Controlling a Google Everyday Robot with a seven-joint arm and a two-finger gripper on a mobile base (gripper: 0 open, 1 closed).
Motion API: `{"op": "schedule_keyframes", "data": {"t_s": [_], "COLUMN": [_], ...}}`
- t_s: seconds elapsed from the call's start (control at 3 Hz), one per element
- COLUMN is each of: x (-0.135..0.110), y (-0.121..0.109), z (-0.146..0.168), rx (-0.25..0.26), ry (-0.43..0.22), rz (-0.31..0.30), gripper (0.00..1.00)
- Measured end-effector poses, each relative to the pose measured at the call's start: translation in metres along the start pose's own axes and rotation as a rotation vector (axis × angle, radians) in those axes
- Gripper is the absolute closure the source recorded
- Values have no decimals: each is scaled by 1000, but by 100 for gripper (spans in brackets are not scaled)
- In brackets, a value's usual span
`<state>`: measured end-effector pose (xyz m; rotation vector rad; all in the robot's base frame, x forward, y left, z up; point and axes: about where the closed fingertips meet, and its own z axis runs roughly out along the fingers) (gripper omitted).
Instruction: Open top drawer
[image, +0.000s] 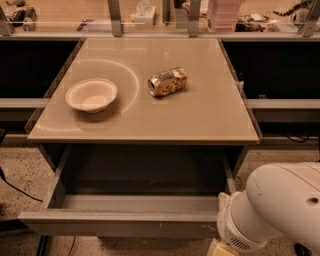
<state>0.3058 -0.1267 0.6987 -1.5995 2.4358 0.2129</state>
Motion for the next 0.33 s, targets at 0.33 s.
{"op": "schedule_keyframes", "data": {"t_s": [0.33], "x": [0], "y": [0], "z": [0], "rx": [0], "ry": [0], "rz": [0], "gripper": [0]}}
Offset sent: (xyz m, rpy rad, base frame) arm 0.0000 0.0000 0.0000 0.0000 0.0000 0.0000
